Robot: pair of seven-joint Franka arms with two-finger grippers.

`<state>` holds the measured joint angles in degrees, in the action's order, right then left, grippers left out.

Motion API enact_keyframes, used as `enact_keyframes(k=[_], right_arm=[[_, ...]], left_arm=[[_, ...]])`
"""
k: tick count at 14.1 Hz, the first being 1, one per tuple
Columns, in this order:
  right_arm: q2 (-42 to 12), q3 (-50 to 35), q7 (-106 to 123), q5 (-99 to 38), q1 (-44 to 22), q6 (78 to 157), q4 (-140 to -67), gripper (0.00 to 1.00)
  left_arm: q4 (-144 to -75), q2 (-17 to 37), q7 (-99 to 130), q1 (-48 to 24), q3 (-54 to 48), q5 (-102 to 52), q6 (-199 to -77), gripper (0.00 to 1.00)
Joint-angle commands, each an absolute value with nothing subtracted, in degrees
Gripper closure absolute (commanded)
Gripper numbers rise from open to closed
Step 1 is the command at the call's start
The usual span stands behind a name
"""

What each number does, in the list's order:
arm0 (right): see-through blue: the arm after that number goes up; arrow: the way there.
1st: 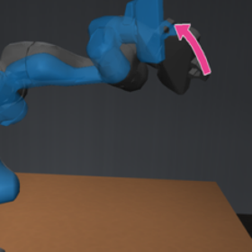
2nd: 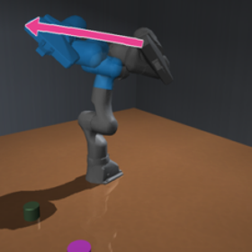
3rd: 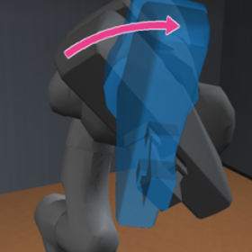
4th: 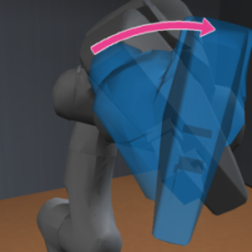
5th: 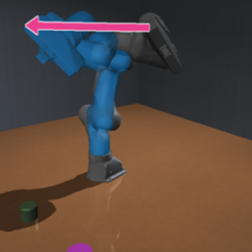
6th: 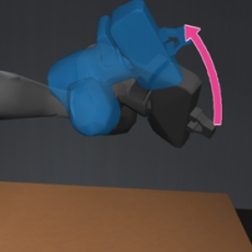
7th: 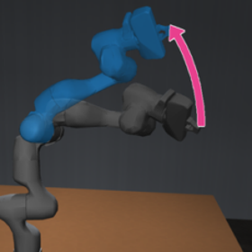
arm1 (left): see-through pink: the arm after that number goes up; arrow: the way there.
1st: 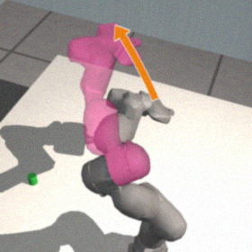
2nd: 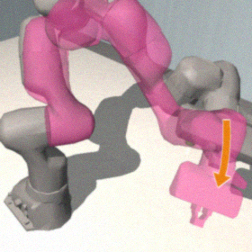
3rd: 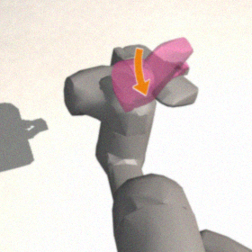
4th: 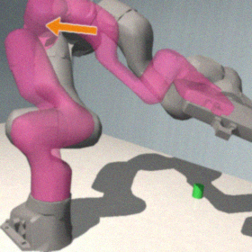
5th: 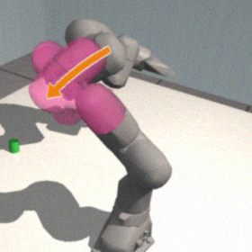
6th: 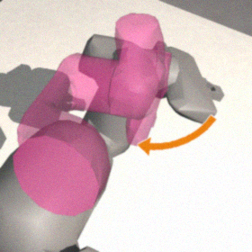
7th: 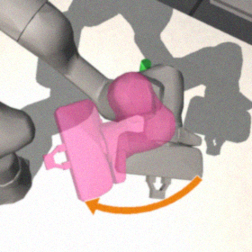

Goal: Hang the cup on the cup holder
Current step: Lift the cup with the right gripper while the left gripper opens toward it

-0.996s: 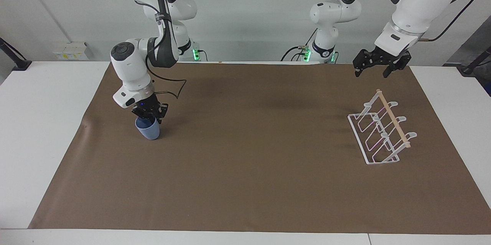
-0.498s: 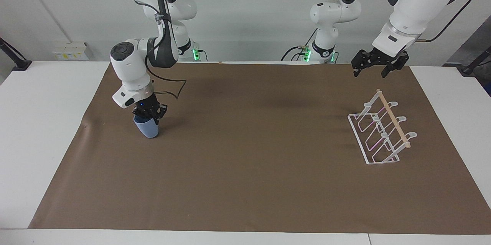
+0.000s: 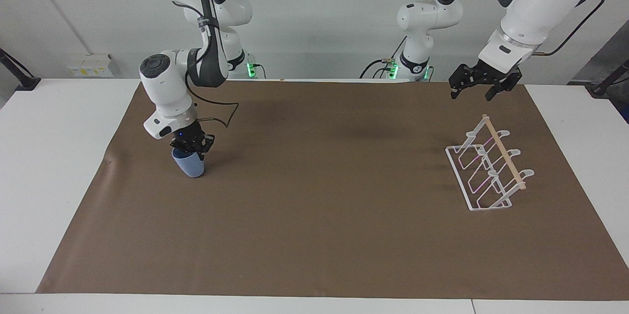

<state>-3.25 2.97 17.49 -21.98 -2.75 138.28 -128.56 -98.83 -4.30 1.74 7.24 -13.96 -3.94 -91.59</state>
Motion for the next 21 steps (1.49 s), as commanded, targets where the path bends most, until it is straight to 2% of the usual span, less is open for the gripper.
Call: enact_keyframes(k=[1,10,12,17,21], right_arm=[[-4.0,2.0,28.2,-35.1,-2.7,138.2,-127.4,1.00],[-3.0,-7.7,45.5,-78.7,-2.9,134.6,-125.9,1.00],[-3.0,-10.8,45.6,-87.3,-2.9,134.8,-125.0,1.00],[-2.0,-18.4,47.7,-109.8,-2.9,137.1,-124.8,1.00],[-1.4,-23.3,52.2,-123.0,-2.9,137.4,-124.4,1.00]], left_arm=[[-102.1,-6.9,0.4,8.0,-13.9,-4.8,-93.6,0.00],[-104.5,-8.1,9.1,7.9,-14.1,-5.7,-95.5,0.00],[-106.1,-8.6,22.9,8.0,-14.0,-10.7,-95.8,0.00],[-113.4,-10.9,45.8,8.1,-14.0,-25.8,-107.4,0.00],[-117.6,-10.0,50.1,6.9,-14.2,-39.2,-117.2,0.00]])
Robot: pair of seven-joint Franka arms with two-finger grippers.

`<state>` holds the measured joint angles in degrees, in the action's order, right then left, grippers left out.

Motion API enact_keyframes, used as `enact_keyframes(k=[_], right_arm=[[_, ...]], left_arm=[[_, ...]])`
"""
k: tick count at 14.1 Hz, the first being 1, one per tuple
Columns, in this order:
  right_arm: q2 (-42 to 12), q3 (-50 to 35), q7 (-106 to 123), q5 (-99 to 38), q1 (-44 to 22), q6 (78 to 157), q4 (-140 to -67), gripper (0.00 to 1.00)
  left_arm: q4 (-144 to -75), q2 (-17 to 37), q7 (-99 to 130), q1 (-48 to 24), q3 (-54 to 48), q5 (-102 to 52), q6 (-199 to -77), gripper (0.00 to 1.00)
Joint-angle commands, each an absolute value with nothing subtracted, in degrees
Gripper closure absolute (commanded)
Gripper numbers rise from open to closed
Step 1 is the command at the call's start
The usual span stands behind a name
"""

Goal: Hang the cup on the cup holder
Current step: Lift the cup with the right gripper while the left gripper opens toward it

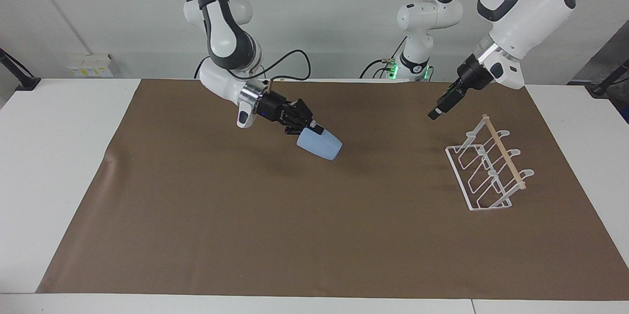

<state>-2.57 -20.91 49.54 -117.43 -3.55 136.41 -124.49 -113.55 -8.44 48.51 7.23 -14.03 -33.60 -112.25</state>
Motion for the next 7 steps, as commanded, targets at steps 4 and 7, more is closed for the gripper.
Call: enact_keyframes(k=[4,7], right_arm=[[-1.3,-28.6,55.5,-129.9,-3.2,137.5,-122.7,1.00],[-1.3,-31.6,56.1,-131.0,-3.3,137.5,-122.3,1.00]], left_arm=[[-117.0,-6.2,46.6,1.6,-14.4,-44.1,-124.5,0.00],[-116.9,-5.5,38.3,1.0,-14.4,-46.6,-123.8,0.00]])
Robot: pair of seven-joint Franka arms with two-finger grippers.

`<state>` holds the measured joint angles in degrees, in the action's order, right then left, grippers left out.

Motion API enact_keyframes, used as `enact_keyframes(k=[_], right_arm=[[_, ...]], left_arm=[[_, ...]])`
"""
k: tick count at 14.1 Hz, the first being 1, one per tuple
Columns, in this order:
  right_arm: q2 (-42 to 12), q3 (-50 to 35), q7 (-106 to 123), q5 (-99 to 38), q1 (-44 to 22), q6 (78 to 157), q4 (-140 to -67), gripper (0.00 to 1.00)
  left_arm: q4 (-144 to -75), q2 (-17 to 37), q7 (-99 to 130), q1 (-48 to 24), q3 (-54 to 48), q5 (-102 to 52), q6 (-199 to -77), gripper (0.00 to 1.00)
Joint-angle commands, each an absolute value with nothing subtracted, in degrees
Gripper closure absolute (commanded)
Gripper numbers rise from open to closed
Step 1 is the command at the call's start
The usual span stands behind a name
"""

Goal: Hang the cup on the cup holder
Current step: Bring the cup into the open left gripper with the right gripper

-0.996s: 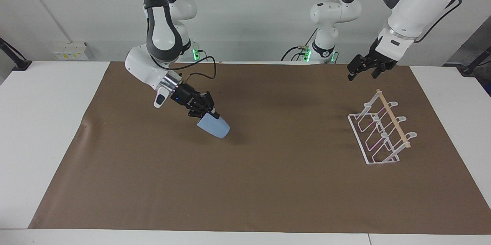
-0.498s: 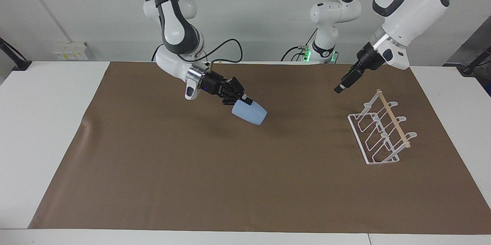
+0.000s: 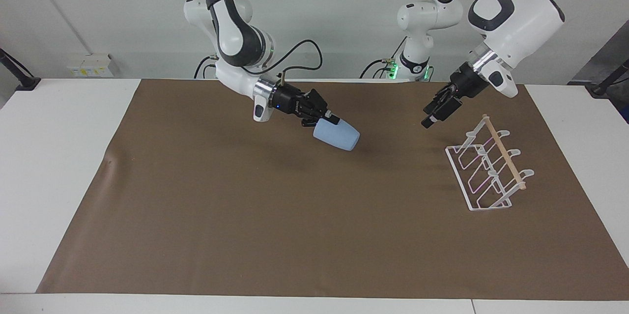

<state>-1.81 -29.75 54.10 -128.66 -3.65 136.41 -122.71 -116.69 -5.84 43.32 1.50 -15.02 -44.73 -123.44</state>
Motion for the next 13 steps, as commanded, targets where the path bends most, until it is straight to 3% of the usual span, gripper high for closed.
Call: enact_keyframes(k=[1,4,13], right_arm=[[-1.3,-32.4,56.0,-131.5,-3.3,138.1,-122.3,1.00],[-1.3,-35.8,56.0,-131.7,-3.3,142.5,-120.4,1.00],[-1.1,-37.1,56.0,-134.1,-4.0,142.7,-120.1,1.00]], left_arm=[[-116.9,-5.6,38.0,1.0,-14.5,-46.6,-123.2,0.00],[-116.4,-5.7,38.1,0.4,-14.5,-47.5,-119.0,0.00],[-116.3,-7.7,38.8,2.1,-13.9,-47.8,-110.4,0.00]])
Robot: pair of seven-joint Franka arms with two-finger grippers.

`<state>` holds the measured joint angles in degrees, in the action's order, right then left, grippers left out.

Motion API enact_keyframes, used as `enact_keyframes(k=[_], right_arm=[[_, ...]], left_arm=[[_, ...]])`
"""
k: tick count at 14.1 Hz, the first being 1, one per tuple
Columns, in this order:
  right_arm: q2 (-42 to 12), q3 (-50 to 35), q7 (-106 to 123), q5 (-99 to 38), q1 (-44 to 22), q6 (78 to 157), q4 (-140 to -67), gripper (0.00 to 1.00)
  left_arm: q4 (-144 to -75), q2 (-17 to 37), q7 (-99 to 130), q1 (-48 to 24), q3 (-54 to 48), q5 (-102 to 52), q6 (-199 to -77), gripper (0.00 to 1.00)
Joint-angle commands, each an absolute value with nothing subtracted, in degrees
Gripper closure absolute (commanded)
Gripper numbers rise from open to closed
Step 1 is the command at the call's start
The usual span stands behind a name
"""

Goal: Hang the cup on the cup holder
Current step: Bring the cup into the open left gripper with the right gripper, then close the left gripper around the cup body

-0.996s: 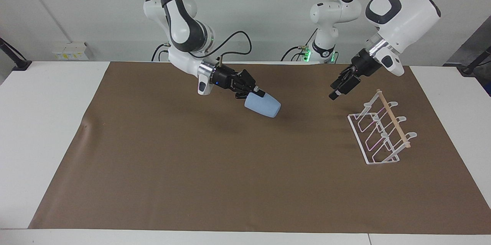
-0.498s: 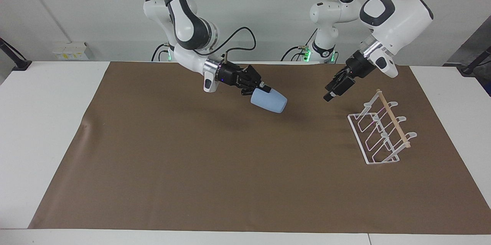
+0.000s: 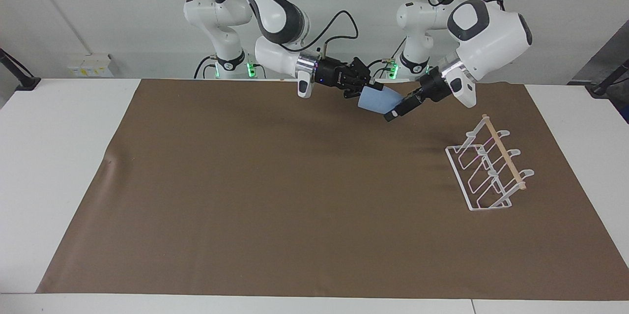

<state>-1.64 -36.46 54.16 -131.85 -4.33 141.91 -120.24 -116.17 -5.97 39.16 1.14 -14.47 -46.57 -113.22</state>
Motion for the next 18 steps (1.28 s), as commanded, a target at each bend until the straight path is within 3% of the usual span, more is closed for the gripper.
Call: enact_keyframes(k=[1,9,11,14,18], right_arm=[[-1.1,-37.1,56.0,-134.1,-4.0,142.8,-120.1,1.00],[-1.2,-36.8,55.8,-134.1,-3.9,144.1,-120.1,1.00],[-1.2,-36.7,55.8,-134.1,-3.9,144.1,-120.1,1.00],[-1.2,-36.7,55.7,-134.1,-3.9,144.1,-120.1,1.00],[-1.3,-36.7,55.7,-134.1,-3.8,144.1,-120.1,1.00]], left_arm=[[-116.3,-7.9,39.2,2.2,-14.0,-47.8,-110.3,0.00],[-116.7,-8.3,40.7,1.2,-14.2,-47.6,-111.4,0.00],[-117.7,-8.9,40.6,1.1,-14.5,-47.5,-112.5,0.06],[-117.9,-8.9,40.5,1.1,-14.7,-47.5,-113.1,0.06],[-118.5,-9.1,41.1,-0.8,-14.7,-47.5,-114.5,0.28]])
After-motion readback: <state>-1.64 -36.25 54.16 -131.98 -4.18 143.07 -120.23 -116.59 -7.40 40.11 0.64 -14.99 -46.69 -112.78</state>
